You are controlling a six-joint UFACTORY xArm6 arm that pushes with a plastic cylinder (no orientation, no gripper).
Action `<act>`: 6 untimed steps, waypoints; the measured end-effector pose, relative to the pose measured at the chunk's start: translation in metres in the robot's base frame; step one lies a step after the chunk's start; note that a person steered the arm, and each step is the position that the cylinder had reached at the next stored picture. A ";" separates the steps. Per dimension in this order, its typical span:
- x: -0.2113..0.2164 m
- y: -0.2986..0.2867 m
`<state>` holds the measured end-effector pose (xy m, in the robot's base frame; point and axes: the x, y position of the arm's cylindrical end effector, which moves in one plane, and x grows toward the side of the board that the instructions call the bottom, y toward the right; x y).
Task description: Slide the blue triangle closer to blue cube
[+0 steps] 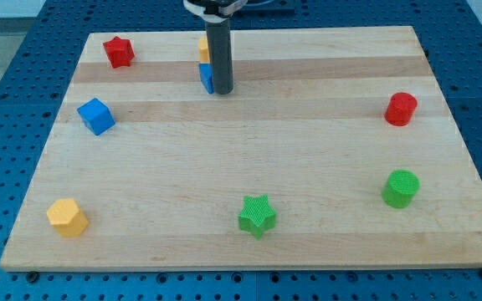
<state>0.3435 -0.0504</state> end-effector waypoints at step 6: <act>-0.024 -0.028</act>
<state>0.3191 -0.0789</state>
